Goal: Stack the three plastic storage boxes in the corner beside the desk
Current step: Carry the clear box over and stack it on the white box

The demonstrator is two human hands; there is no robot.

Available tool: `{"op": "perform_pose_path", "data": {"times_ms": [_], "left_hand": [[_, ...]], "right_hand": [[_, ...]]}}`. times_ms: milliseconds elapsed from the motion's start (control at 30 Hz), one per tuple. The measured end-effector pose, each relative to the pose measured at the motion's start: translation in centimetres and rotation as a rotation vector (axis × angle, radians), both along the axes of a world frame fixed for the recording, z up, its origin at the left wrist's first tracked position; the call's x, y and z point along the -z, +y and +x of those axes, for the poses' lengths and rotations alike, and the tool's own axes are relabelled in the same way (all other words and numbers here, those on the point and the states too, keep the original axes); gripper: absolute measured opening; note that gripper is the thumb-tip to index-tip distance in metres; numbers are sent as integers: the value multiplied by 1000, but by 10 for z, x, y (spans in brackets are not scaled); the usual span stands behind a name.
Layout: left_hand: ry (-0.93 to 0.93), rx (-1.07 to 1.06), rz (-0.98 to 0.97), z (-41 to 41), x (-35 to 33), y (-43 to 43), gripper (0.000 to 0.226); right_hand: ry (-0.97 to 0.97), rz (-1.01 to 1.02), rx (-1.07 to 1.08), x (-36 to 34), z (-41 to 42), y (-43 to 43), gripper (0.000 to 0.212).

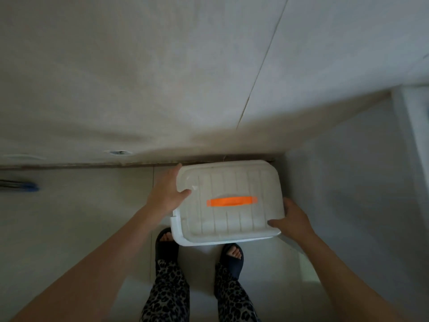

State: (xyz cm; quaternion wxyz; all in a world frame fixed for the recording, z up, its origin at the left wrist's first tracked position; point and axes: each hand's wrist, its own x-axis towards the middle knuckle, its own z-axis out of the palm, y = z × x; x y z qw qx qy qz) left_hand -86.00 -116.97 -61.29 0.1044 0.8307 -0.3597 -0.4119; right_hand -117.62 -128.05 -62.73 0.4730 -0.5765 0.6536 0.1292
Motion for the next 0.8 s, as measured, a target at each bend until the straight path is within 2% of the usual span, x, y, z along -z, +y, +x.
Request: {"op": "perform_pose_path", "data": {"times_ms": [300,400,600,800], "left_hand": [[6,-19,-144,-4,-148,20,77],[-11,-56,-277,-8,-204,37,76],[-38,-137,-522,-25,-292,74,77],[-2,-316,-773,-40,-367,101,73]], "right_hand": [[-123,-138,-61,-135,33,1,94],[-196,-228,-80,-187,39,7,92],[-408,-402,-68,-282,54,25,88],[-701,-464,-63,-363,63,44,82]]}}
